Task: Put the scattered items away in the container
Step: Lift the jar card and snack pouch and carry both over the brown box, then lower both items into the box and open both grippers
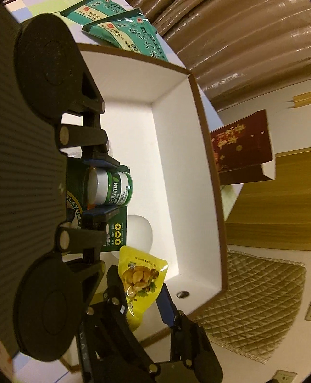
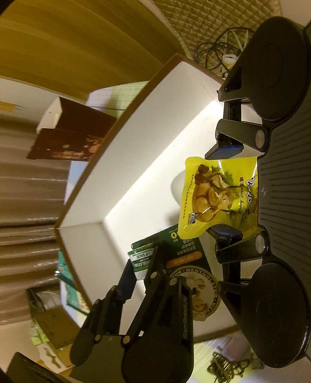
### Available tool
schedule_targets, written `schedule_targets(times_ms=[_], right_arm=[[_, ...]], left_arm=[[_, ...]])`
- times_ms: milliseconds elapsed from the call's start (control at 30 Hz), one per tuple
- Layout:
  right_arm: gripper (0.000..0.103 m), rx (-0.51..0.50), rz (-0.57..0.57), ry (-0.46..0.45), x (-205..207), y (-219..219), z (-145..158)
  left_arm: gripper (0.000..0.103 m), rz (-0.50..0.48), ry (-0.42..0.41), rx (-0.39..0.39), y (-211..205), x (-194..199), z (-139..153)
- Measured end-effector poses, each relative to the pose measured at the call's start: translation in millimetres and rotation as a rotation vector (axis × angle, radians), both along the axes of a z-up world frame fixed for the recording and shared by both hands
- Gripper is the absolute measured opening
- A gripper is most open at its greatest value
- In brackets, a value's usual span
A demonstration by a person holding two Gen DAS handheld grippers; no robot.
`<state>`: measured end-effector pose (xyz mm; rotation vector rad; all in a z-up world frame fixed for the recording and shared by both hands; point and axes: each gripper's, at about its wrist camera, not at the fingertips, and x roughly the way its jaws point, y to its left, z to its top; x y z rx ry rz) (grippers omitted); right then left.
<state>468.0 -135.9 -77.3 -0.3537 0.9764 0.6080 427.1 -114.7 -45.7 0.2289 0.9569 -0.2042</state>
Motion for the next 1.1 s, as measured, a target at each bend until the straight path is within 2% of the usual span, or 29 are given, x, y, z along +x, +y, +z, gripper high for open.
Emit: schedule_targets(times_ms=[300, 533, 667, 733, 767, 800, 900, 967, 1033, 1100], right_arm=[[0.052, -0.049, 0.039, 0.051, 8, 2, -15], [0.053, -0.065, 0.067, 0.073, 7, 4, -20], [0.054, -0.081, 0.078, 0.084, 8, 7, -23], [0.059, -0.094, 0.091, 0.1, 11, 11, -27], [0.064, -0.102, 0.098, 0.101, 12, 12, -29], [0.074, -0.105, 0.106, 0.092, 10, 13, -29], [0.088, -0.091, 0.131, 0.083, 4, 14, -26], [0.092, -0.077, 0.128, 0.086, 3, 14, -24], [0.096, -0.065, 0.129, 0.092, 1, 16, -22], [0.1, -0.058, 0.122, 0.088, -1, 17, -20]], left_arm=[[0.028, -0.015, 0.1, 0.041, -6, 16, -26], [0.029, -0.022, 0.127, 0.066, -2, 15, -35], [0.037, -0.027, 0.122, 0.076, 0, 14, -33], [0.041, -0.027, 0.12, 0.077, 0, 13, -32], [0.044, -0.027, 0.118, 0.08, 0, 12, -31], [0.046, -0.028, 0.114, 0.082, 1, 11, -30], [0.058, -0.024, 0.103, 0.085, 2, 9, -26], [0.068, -0.016, 0.096, 0.09, 3, 7, -23], [0.071, -0.007, 0.092, 0.096, 4, 4, -20], [0.078, 0.006, 0.092, 0.102, 6, 3, -19]])
